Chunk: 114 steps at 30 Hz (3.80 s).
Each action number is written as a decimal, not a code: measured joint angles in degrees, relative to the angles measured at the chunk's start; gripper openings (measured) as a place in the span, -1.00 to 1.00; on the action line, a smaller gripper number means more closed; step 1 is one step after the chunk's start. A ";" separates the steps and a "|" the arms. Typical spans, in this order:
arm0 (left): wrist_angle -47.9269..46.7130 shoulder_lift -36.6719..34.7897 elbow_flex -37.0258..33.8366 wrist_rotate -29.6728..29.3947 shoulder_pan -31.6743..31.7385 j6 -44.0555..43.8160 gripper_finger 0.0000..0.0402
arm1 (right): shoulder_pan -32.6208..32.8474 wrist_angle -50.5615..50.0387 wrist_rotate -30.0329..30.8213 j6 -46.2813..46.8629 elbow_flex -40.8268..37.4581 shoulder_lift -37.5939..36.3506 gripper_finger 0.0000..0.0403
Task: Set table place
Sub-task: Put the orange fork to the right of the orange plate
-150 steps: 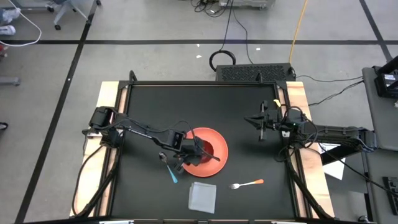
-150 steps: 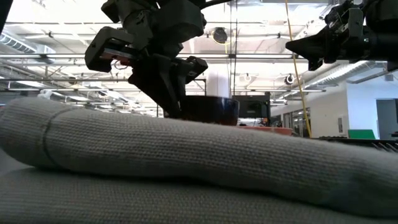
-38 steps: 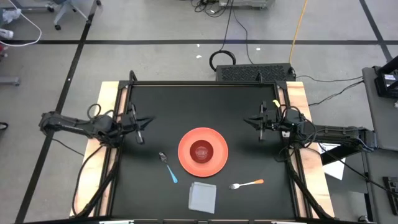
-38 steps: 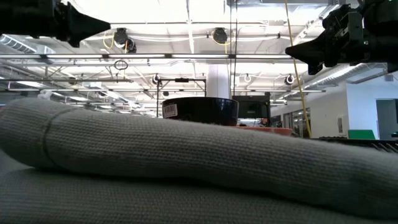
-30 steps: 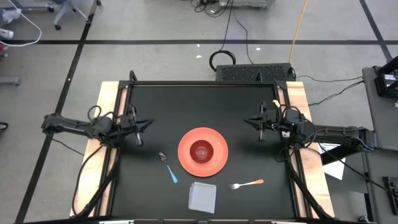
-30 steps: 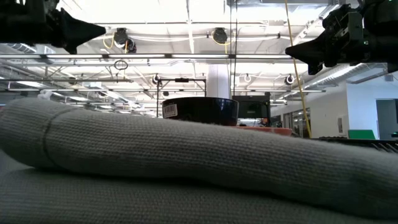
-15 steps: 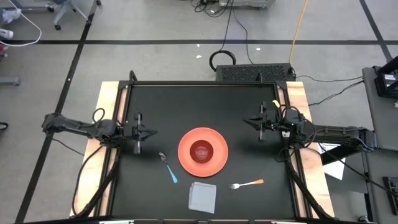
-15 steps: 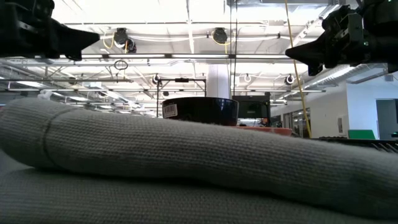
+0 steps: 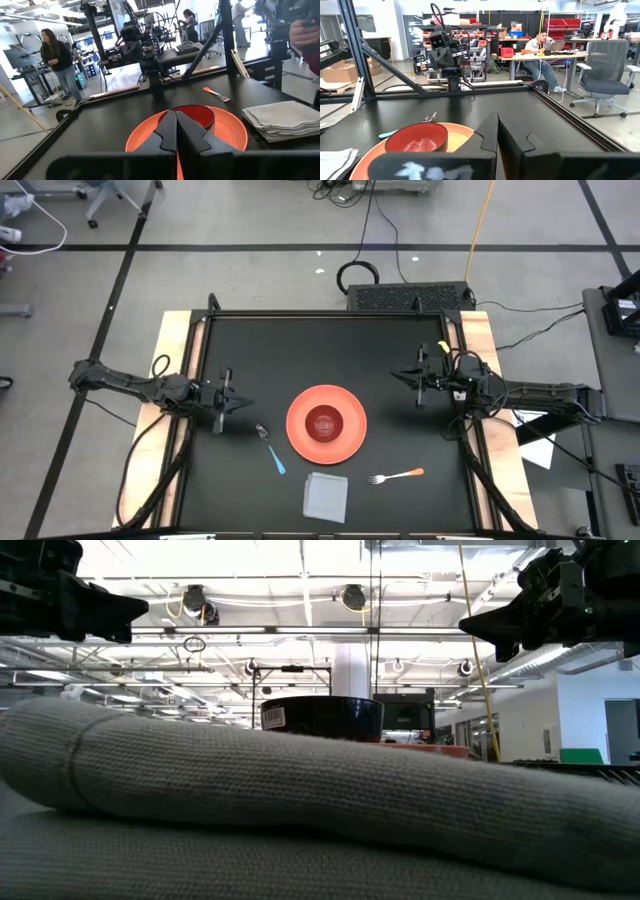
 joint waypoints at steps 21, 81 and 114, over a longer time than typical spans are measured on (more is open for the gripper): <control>0.37 0.00 0.02 -0.18 0.02 -0.50 -0.90 | 0.02 -0.47 -2.05 2.76 0.00 0.08 -1.00; 0.40 0.02 0.07 -0.20 0.04 -4.29 -0.84 | 49.54 -38.66 6.08 29.36 26.21 33.27 -0.05; 0.33 0.02 0.07 -0.20 0.03 -4.68 -0.84 | 55.54 -59.74 12.15 33.46 48.39 67.79 -0.05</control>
